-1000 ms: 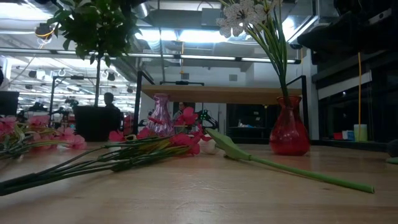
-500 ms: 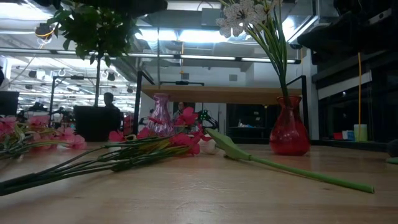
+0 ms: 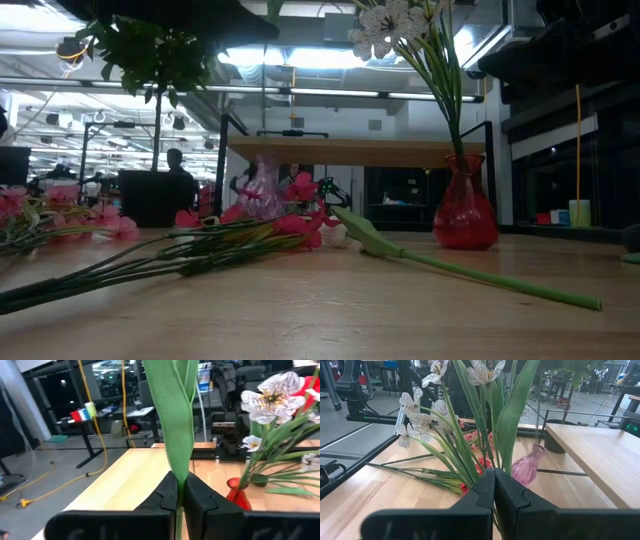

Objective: Pick and place flowers into a vace then onto a shelf
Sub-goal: Put the orange tulip into the purple vase

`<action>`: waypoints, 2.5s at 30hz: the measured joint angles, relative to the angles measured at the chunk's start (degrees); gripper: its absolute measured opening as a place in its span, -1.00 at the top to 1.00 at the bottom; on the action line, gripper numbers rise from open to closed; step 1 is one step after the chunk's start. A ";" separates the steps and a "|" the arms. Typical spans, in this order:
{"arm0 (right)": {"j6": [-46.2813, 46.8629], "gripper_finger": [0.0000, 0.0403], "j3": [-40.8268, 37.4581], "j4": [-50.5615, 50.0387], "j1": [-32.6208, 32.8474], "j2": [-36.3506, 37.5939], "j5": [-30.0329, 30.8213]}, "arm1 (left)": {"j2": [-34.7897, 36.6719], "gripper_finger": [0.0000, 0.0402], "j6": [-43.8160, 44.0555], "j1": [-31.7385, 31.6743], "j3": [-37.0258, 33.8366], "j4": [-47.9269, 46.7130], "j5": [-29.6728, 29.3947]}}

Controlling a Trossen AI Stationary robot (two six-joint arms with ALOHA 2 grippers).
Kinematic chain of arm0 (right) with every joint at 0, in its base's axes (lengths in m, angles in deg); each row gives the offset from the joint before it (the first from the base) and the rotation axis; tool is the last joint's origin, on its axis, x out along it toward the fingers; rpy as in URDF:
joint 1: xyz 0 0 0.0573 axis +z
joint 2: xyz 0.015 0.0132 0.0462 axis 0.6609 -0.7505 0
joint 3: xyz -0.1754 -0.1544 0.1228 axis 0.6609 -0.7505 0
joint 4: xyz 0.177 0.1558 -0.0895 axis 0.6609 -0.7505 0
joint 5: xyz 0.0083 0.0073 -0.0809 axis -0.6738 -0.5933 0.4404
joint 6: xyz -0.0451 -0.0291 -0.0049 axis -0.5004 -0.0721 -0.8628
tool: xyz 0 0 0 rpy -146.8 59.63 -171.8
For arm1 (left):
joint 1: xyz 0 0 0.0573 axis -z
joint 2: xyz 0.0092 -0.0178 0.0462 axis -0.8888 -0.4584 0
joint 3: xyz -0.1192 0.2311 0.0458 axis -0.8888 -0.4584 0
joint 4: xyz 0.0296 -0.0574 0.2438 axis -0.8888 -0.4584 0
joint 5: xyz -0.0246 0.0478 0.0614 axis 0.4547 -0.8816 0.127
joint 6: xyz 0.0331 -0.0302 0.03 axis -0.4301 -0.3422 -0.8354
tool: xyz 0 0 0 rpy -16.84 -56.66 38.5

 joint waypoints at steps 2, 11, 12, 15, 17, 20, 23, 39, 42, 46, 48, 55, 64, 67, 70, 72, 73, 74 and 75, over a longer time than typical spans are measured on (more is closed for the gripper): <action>0.00 0.94 0.00 -0.06 0.00 0.00 0.00 | 0.00 0.97 0.04 -0.40 0.00 0.02 1.92; -0.09 0.94 -0.01 -0.23 0.01 0.00 0.00 | 0.00 0.97 0.91 -0.29 0.00 -0.17 2.78; -0.09 0.94 -0.02 -0.30 0.00 0.00 0.00 | 0.00 0.97 0.97 -0.29 0.00 -0.42 2.75; 0.06 0.94 -0.02 -0.56 0.00 0.00 0.00 | 0.00 0.97 1.52 -0.29 0.00 -1.06 3.09; 0.11 0.94 -0.02 -0.97 0.01 -0.02 0.00 | 0.00 0.97 1.75 -0.29 0.00 -2.13 3.15; 0.13 0.94 -0.02 -0.96 0.00 -0.02 0.00 | 0.00 0.97 3.32 -0.29 0.00 -3.62 3.15; 0.15 0.94 -0.02 -0.96 0.01 -0.02 0.00 | -0.65 0.97 4.43 -0.15 0.00 -3.93 3.19; 2.27 0.94 -0.04 -4.55 0.02 -0.02 0.00 | -9.96 0.98 4.45 0.15 0.00 2.12 2.69; 3.21 0.94 -0.04 -5.55 0.00 -0.02 0.00 | -10.01 0.98 4.96 0.15 0.00 2.17 2.45; 3.08 0.94 -0.04 -5.51 0.02 -0.02 0.00 | -10.01 0.98 5.01 0.15 0.00 2.42 1.53; 3.05 0.94 -0.04 -5.53 0.01 -0.02 0.00 | -10.01 0.98 4.92 0.15 0.00 2.69 1.51; 2.96 0.94 -0.04 -5.58 0.02 -0.02 0.00 | -9.28 0.98 4.55 0.15 -10.13 19.75 1.55; 2.86 0.94 -0.04 -5.60 0.02 -0.02 0.00 | -8.08 0.97 4.07 0.04 -17.16 28.23 3.63; 2.89 0.94 -0.04 -5.46 0.02 -0.02 0.00 | -8.11 0.91 4.07 0.02 -17.16 27.54 3.58; 3.07 0.94 -0.04 -5.35 0.02 -0.02 0.00 | -8.11 0.84 4.07 0.04 -17.16 27.45 3.61; 3.10 0.94 -0.04 -5.33 0.02 -0.02 0.00 | -8.11 0.80 4.07 0.20 -17.16 27.44 3.57; 3.13 0.94 -0.04 -5.33 0.02 -0.02 0.00 | -8.11 0.77 4.04 0.29 -17.16 27.43 3.53; 3.13 0.94 -0.04 -5.33 0.02 -0.02 0.00 | -8.11 0.75 4.04 0.46 -17.16 27.43 3.14; 3.13 0.94 -0.04 -5.33 0.02 -0.02 0.00 | -8.11 0.72 4.04 0.52 -17.16 27.43 2.50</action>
